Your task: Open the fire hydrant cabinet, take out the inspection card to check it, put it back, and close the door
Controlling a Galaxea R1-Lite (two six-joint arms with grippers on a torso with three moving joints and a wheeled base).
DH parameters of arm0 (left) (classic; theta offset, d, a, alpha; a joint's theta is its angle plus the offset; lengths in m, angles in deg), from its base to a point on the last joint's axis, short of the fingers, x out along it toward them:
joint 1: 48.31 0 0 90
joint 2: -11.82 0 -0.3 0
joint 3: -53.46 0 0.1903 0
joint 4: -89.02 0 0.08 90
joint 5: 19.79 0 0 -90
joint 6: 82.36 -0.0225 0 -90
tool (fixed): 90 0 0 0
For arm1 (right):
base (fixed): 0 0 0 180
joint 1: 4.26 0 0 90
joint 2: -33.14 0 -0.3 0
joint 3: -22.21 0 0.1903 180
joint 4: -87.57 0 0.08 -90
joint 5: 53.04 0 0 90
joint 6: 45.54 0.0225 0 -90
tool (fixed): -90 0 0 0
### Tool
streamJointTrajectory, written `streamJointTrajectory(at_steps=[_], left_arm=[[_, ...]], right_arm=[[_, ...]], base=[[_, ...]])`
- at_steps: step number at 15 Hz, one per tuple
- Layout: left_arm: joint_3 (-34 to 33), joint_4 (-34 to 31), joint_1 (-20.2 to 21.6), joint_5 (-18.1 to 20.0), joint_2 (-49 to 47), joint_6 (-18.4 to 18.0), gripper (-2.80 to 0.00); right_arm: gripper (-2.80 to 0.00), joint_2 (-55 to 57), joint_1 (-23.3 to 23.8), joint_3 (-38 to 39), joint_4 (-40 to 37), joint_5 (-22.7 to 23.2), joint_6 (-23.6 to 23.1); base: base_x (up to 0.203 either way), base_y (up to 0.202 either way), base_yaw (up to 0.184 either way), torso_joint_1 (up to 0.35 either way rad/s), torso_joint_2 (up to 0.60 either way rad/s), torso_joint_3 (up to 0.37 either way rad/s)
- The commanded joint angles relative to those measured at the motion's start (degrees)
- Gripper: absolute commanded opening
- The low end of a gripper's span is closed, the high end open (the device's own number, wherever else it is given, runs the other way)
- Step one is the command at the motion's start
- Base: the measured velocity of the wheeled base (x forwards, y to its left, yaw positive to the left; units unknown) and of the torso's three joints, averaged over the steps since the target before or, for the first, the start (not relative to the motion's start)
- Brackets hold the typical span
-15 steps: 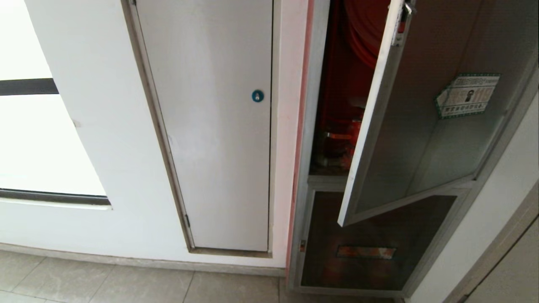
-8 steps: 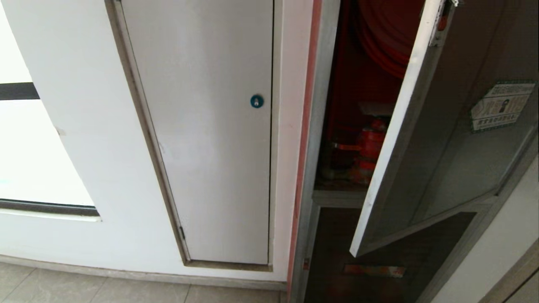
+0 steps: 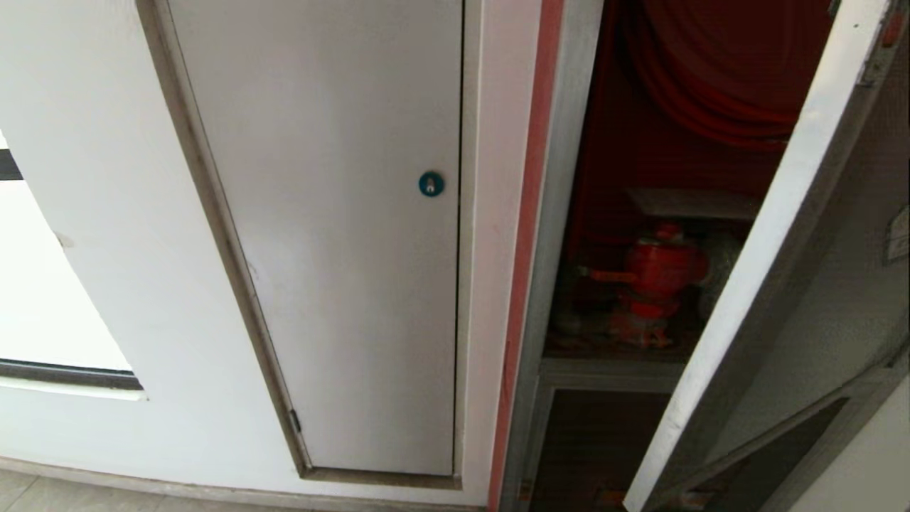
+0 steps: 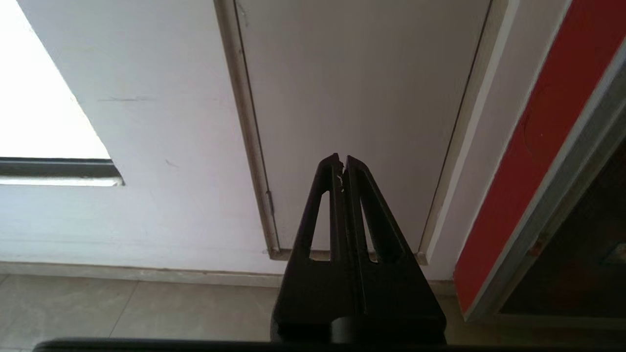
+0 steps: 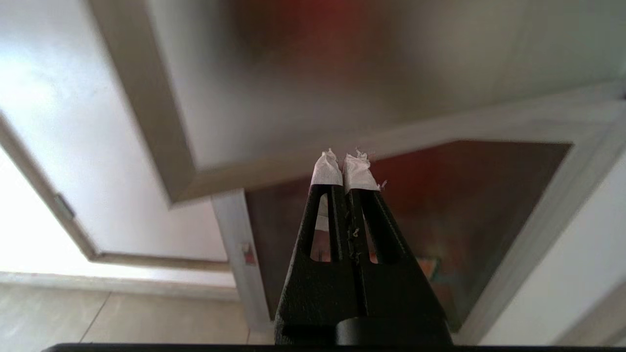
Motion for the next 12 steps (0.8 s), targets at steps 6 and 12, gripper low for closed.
streamJointTrajectory(at_steps=[6,12], left_arm=[[0.0,0.0,0.0,0.0,-0.1,0.3,-2.80],[0.0,0.0,0.0,0.0,-0.1,0.3,-2.80]], right_arm=[[-2.80,0.1,0.0,0.1,0.0,0.0,0.0],[-2.80,0.1,0.0,0.1,0.0,0.0,0.0]], base=[[0.118,0.000,0.000,0.004,0.00,0.001],[0.000,0.000,0.000,0.000,0.00,0.000]])
